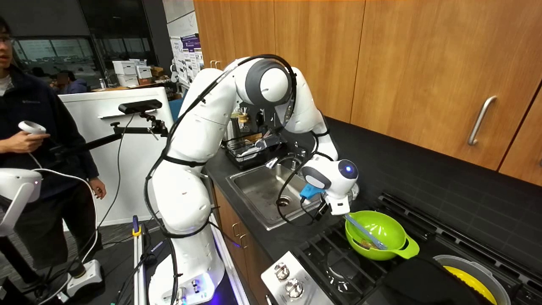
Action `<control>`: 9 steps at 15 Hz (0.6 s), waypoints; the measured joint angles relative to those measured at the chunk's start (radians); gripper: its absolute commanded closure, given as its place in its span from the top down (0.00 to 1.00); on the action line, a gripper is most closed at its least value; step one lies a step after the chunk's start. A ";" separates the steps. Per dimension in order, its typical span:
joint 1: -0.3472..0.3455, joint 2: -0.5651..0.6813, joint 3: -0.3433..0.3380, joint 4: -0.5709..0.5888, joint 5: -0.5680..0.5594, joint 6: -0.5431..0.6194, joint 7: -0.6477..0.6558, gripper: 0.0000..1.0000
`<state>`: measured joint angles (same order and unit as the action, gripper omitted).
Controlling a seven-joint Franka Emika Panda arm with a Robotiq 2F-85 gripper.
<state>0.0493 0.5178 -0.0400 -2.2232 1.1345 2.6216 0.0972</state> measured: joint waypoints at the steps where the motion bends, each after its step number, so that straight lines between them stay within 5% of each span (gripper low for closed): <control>1: 0.001 -0.001 0.000 0.001 -0.025 0.000 0.026 1.00; 9: -0.023 -0.030 -0.001 0.012 -0.073 0.006 0.095 1.00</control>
<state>0.0265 0.4878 -0.0407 -2.2111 1.0612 2.6274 0.1922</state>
